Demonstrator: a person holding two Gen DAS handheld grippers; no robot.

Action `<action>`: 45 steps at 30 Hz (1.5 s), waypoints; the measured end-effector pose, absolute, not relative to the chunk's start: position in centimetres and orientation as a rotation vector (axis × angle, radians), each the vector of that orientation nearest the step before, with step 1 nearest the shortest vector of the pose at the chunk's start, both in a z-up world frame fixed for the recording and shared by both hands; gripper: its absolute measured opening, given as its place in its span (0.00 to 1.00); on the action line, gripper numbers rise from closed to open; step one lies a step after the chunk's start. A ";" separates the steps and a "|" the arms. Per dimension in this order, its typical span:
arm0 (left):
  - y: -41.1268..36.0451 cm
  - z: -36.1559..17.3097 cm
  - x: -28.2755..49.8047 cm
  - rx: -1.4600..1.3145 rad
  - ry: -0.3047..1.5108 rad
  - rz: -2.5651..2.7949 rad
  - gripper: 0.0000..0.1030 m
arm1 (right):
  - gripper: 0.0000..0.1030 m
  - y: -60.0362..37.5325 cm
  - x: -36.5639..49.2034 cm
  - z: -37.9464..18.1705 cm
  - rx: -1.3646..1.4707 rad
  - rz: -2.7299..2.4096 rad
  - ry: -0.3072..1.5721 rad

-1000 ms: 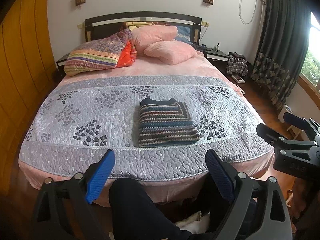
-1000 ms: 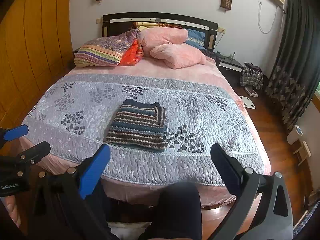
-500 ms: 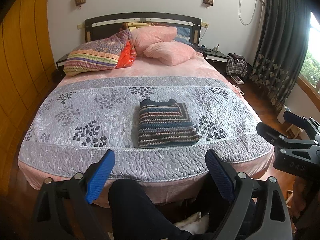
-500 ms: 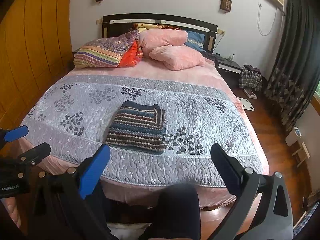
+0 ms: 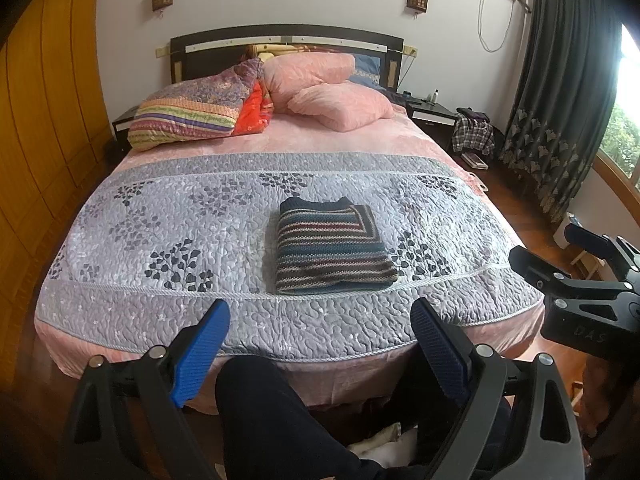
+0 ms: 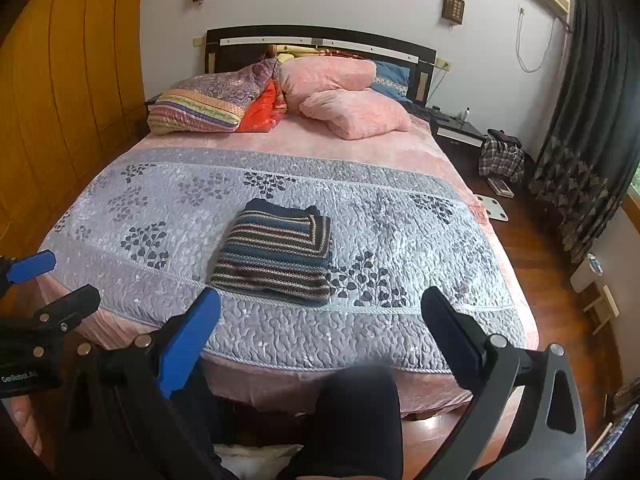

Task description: Fold small clothes

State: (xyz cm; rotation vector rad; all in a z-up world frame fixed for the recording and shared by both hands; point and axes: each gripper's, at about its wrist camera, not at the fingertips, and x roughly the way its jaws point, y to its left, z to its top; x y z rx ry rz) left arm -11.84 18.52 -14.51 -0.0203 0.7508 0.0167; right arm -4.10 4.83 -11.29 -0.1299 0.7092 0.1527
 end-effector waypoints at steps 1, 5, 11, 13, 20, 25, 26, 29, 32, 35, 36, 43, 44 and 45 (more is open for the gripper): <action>18.5 -14.5 -11.8 -0.020 0.751 0.017 0.89 | 0.97 4.8 -4.1 -11.3 -0.131 0.152 0.709; 18.4 -14.5 -11.9 -0.021 0.750 0.018 0.89 | 0.97 4.8 -4.1 -11.3 -0.130 0.152 0.709; 18.3 -14.5 -11.9 -0.022 0.751 0.018 0.89 | 0.97 4.7 -4.1 -11.4 -0.129 0.153 0.707; 18.4 -14.6 -11.9 -0.021 0.751 0.019 0.89 | 0.97 4.8 -4.1 -11.4 -0.129 0.152 0.709; 18.1 -14.6 -12.0 -0.023 0.754 0.020 0.89 | 0.97 4.7 -4.1 -11.4 -0.129 0.154 0.708; 18.1 -14.6 -12.0 -0.024 0.752 0.020 0.89 | 0.97 4.7 -4.1 -11.4 -0.128 0.152 0.708; 18.1 -14.7 -12.1 -0.024 0.752 0.020 0.89 | 0.97 4.7 -4.0 -11.4 -0.129 0.153 0.708; 18.1 -14.7 -12.1 -0.024 0.753 0.021 0.89 | 0.97 4.6 -4.0 -11.4 -0.129 0.153 0.707; 17.9 -14.9 -12.2 -0.022 0.754 0.021 0.89 | 0.97 4.6 -4.0 -11.4 -0.128 0.153 0.708; 17.9 -14.9 -12.2 -0.025 0.754 0.020 0.89 | 0.97 4.6 -4.0 -11.3 -0.129 0.153 0.708; 17.9 -14.9 -12.2 -0.023 0.754 0.020 0.89 | 0.97 4.6 -4.0 -11.3 -0.129 0.153 0.707; 17.9 -14.8 -12.1 -0.024 0.754 0.020 0.89 | 0.97 4.5 -4.1 -11.4 -0.128 0.152 0.707; 18.0 -14.8 -12.1 -0.024 0.754 0.019 0.89 | 0.97 4.5 -4.1 -11.4 -0.129 0.152 0.706; 18.0 -14.8 -12.1 -0.024 0.754 0.018 0.89 | 0.97 4.5 -4.1 -11.5 -0.128 0.151 0.707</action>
